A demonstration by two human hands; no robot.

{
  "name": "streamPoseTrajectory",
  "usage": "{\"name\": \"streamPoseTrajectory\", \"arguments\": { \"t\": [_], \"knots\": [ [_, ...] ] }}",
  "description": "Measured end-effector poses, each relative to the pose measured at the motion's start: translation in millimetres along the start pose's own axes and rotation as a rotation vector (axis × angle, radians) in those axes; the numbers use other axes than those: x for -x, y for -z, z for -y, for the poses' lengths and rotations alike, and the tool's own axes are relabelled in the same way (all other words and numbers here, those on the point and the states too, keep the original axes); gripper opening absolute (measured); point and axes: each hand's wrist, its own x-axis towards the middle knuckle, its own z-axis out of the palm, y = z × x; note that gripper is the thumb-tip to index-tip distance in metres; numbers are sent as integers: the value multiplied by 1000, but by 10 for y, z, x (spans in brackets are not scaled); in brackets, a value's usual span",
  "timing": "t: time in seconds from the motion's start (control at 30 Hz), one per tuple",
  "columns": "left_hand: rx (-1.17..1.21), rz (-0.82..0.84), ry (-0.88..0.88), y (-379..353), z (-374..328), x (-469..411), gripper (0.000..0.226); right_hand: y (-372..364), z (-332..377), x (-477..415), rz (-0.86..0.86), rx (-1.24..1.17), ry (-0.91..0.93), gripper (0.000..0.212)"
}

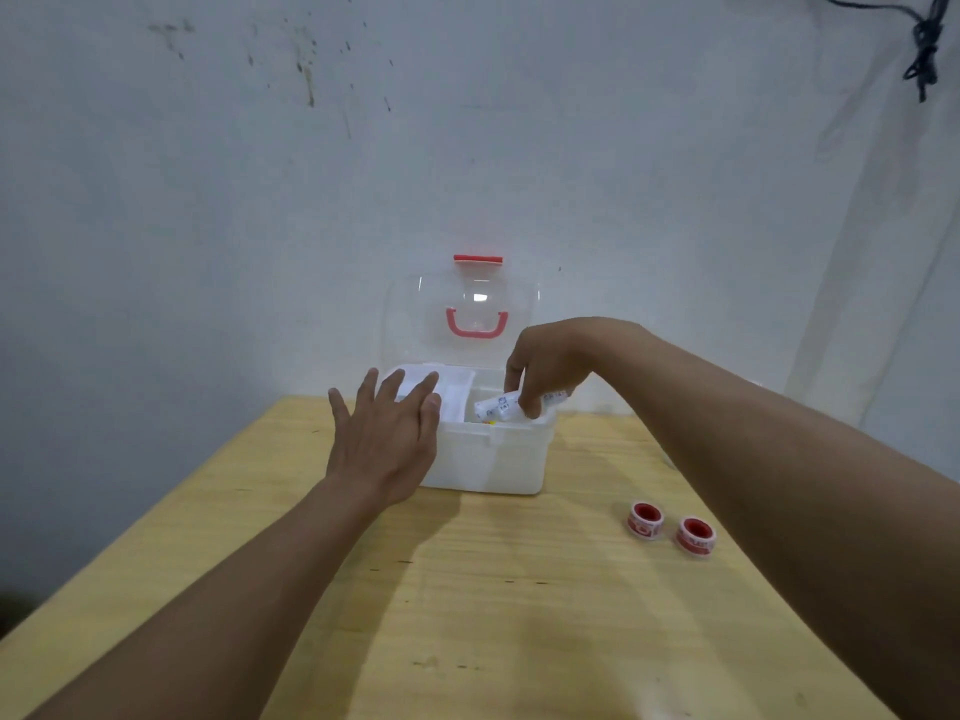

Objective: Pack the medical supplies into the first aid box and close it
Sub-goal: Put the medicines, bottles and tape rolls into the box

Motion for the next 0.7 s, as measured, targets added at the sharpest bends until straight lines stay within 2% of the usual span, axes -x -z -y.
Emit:
{"name": "streamPoseTrajectory", "arguments": {
  "t": [0.17,0.33,0.43,0.7],
  "knots": [
    [8,-19,-2,-19,8,-10,52,-34,82,-109,63,-11,1,42],
    [14,-22,-5,-28,7,-13,52,-149,99,-186,68,-146,0,34],
    [12,-31,-6,-26,10,-18,52,-223,88,-189,34,-242,-3,24],
    [-31,2,-2,4,10,-32,54,-273,93,-69,-31,-394,1,22]
  ]
}}
